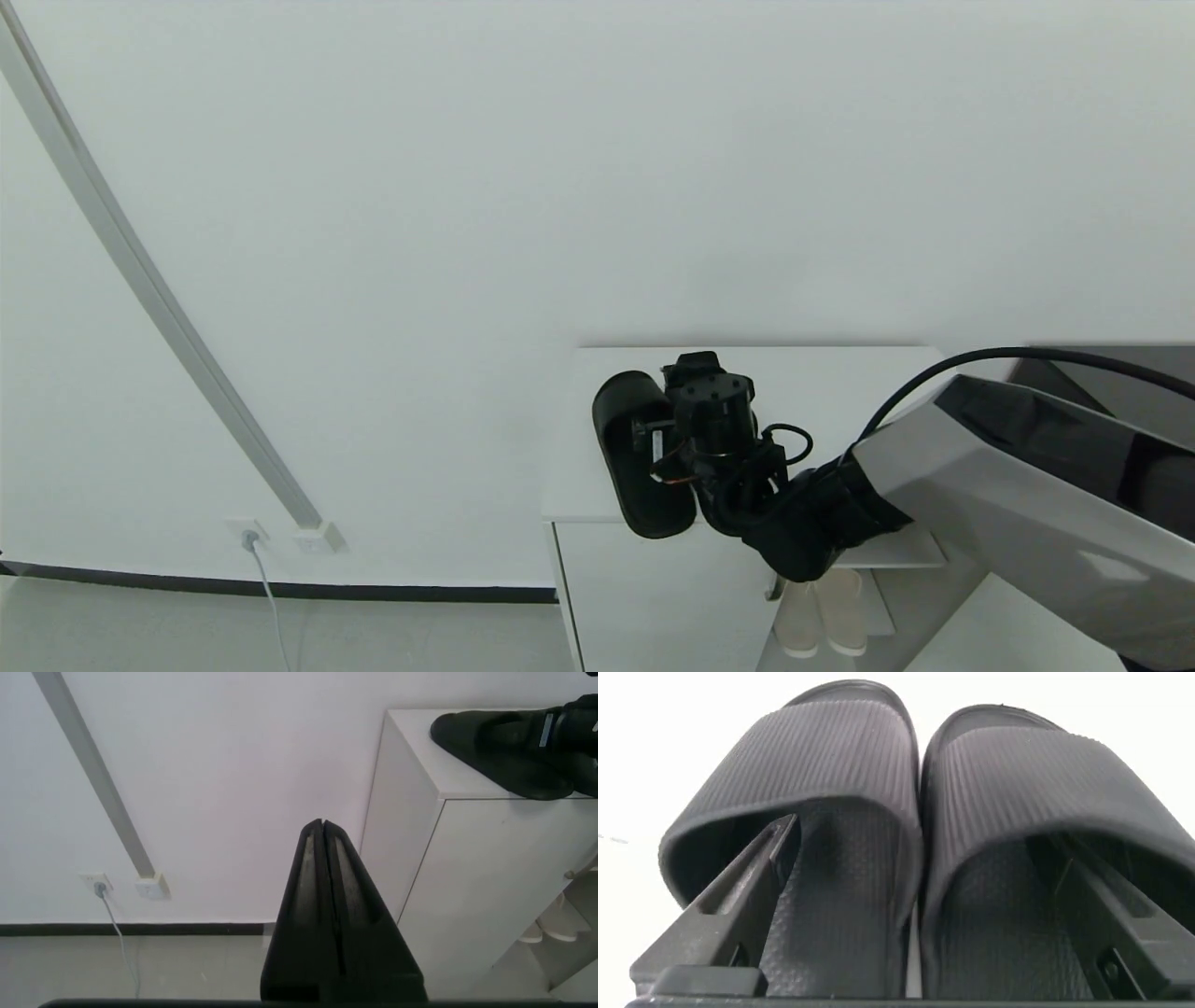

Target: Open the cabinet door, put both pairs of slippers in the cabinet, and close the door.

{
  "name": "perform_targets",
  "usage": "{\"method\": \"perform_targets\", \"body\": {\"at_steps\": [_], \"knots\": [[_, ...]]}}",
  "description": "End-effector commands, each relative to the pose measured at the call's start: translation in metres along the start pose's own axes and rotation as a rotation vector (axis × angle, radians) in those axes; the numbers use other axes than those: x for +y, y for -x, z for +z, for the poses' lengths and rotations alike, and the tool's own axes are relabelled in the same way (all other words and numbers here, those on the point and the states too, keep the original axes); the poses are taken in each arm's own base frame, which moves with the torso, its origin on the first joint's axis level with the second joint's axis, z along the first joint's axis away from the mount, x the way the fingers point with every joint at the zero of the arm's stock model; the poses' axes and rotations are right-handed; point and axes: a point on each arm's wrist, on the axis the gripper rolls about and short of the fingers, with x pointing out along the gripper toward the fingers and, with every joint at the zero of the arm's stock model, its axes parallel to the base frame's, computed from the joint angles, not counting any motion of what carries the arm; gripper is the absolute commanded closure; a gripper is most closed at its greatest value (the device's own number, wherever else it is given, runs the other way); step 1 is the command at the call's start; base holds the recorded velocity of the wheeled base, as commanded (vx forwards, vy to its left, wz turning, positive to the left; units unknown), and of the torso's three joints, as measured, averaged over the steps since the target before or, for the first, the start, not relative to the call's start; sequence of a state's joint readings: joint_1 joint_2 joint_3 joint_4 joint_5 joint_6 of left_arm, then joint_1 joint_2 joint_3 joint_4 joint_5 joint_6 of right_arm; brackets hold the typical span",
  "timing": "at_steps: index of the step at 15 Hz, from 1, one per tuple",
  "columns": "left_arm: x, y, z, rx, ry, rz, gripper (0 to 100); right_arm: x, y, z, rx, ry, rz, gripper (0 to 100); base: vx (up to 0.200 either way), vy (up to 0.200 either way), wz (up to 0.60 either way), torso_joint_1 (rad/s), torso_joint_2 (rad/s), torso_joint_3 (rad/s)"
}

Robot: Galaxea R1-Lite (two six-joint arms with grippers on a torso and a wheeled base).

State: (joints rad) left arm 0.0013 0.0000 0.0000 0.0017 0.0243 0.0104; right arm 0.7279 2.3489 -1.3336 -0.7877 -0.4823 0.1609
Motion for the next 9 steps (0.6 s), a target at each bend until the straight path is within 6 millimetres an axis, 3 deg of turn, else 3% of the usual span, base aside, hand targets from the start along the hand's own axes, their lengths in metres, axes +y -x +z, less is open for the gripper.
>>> {"method": "perform_targets", "body": {"at_steps": [1,2,3,9], "knots": [[0.0000,0.0000,0.0000,0.000,0.000,0.001,100,0.0020,-0.0059,-0.0046,0.001,0.000,-0.002,0,0.000,0.000,0.00,0.000,0.00,0.000],[0.0000,0.0000,0.0000,0.000,0.000,0.001,100,0.0012,-0.0097,-0.0061,-0.001,-0.002,-0.006,0,0.000,0.000,0.00,0.000,0.00,0.000],[0.0000,0.0000,0.0000,0.000,0.000,0.001,100,0.0003,-0.0119,-0.0087,0.008,0.003,-0.011,100,0.000,0.000,0.00,0.000,0.00,0.000],[0.0000,0.0000,0.0000,0.000,0.000,0.001,100,0.0027,-0.0096,-0.0065,0.003,-0.003,-0.005,100,0.000,0.000,0.00,0.000,0.00,0.000]]}}
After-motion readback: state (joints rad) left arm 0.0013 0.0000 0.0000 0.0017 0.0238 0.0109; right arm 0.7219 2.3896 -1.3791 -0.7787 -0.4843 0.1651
